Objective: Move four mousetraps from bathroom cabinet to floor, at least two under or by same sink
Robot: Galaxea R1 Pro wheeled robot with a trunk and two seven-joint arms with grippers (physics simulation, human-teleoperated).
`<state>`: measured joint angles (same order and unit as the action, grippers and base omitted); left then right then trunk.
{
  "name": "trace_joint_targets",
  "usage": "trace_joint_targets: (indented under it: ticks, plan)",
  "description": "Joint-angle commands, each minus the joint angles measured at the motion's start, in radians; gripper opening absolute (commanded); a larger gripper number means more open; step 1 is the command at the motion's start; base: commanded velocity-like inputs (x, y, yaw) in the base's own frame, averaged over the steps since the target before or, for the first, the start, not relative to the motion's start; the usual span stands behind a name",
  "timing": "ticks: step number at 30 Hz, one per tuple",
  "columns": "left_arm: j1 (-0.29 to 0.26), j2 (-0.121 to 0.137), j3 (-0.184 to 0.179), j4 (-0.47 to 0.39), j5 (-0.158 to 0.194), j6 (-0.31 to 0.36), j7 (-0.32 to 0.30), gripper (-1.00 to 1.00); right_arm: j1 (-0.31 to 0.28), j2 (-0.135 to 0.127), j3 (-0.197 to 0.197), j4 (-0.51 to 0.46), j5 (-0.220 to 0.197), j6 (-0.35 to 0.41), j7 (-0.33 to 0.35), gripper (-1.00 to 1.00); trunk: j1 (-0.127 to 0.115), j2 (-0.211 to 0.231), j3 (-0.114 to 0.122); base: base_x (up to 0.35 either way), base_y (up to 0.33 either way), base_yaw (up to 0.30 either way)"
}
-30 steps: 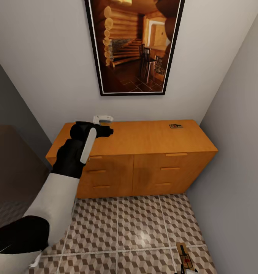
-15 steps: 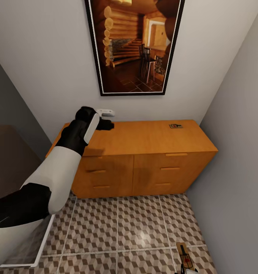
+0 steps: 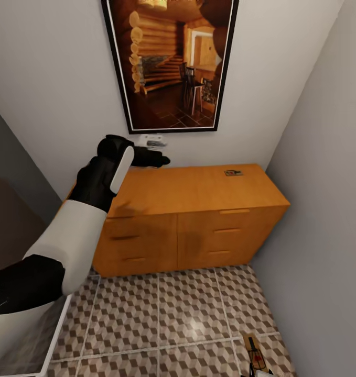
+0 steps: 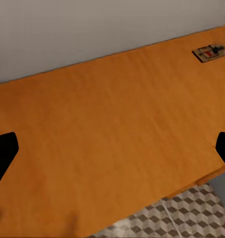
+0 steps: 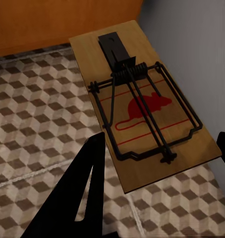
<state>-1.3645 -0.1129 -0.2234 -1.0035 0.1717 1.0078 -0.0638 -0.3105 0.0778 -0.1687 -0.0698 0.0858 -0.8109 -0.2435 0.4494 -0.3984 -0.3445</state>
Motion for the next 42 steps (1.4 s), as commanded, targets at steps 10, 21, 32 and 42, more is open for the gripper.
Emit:
trace_joint_targets:
  ticks: [10, 21, 32, 42]
  plan:
    - [-0.001, 0.013, -0.056, -0.101, 0.002, 0.006, -0.005, 1.00, -0.001, 0.000, -0.006, 0.001, 0.010, -0.002, -0.008, -1.00, 0.001, -0.002, 0.008, 0.000, 0.000, -0.249]
    - [-0.001, 0.037, -0.059, -0.098, 0.002, 0.006, -0.005, 1.00, -0.001, 0.000, -0.006, 0.001, 0.011, -0.001, -0.008, -1.00, 0.001, -0.002, 0.022, 0.058, 0.056, -0.166]
    - [-0.001, 0.049, -0.060, -0.086, 0.002, 0.006, -0.005, 1.00, -0.001, 0.000, -0.006, 0.001, 0.011, -0.002, -0.008, -1.00, 0.001, -0.002, 0.039, 0.082, 0.053, -0.009]
    - [-0.001, 0.050, -0.081, -0.074, 0.002, 0.005, -0.005, 1.00, -0.001, 0.000, -0.006, 0.001, 0.011, -0.002, -0.008, -1.00, 0.001, -0.002, 0.054, 0.003, 0.001, -0.061]
